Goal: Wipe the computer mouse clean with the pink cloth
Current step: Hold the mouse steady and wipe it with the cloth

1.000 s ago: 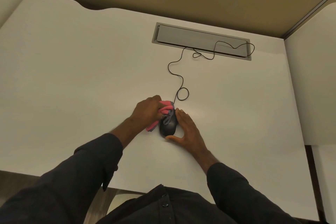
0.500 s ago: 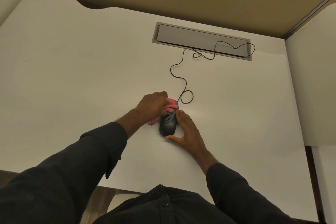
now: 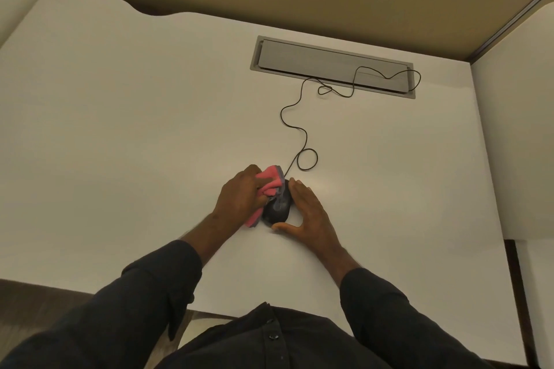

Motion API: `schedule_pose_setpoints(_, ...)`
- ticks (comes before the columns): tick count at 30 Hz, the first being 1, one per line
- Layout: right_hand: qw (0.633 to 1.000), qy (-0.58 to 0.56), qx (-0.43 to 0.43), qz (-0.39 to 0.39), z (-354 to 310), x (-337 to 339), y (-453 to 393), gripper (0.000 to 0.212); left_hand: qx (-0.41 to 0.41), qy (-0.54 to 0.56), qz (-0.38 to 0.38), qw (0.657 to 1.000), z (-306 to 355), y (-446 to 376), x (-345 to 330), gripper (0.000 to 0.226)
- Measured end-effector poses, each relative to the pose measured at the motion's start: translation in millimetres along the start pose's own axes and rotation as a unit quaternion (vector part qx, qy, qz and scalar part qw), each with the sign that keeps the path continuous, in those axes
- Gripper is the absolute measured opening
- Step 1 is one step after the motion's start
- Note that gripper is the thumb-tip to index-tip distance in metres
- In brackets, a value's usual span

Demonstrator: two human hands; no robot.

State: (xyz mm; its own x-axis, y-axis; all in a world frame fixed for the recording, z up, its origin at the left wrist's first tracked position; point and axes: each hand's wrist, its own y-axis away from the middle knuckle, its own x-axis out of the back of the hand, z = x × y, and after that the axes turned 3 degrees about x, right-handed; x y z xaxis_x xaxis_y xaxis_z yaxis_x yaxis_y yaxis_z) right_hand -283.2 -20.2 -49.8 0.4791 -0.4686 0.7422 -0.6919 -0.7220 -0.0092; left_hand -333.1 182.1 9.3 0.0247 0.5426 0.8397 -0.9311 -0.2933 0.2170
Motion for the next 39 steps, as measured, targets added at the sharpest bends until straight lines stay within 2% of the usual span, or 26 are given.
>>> schedule_pose_setpoints(5, 1.000, 0.003, -0.001, -0.002, 0.6, -0.3, 0.2, 0.104, 0.035, 0.038, 0.015, 0.999, -1.7, 21.1, -8.4, 0.031)
schedule_pose_setpoints(19, 1.000, -0.008, 0.000, -0.012, 2.1, -0.7, 0.5, 0.101, 0.014, 0.094, 0.035, 0.995, -7.2, 67.5, -26.1, 0.040)
schedule_pose_setpoints(23, 1.000, -0.010, 0.000, -0.021, 2.8, 1.0, 0.8, 0.101, 0.030, 0.091, 0.025, 0.995, -7.2, 71.6, -27.5, 0.045)
schedule_pose_setpoints(33, 1.000, -0.006, -0.001, -0.022, 2.5, 1.2, -0.1, 0.100, 0.017, 0.075, 0.047, 0.996, -3.3, 74.4, -24.9, 0.034)
schedule_pose_setpoints(39, 1.000, -0.006, -0.010, -0.020, 3.1, -0.1, -0.4, 0.101, 0.019, 0.059, 0.021, 0.998, -4.6, 81.2, -28.9, 0.041)
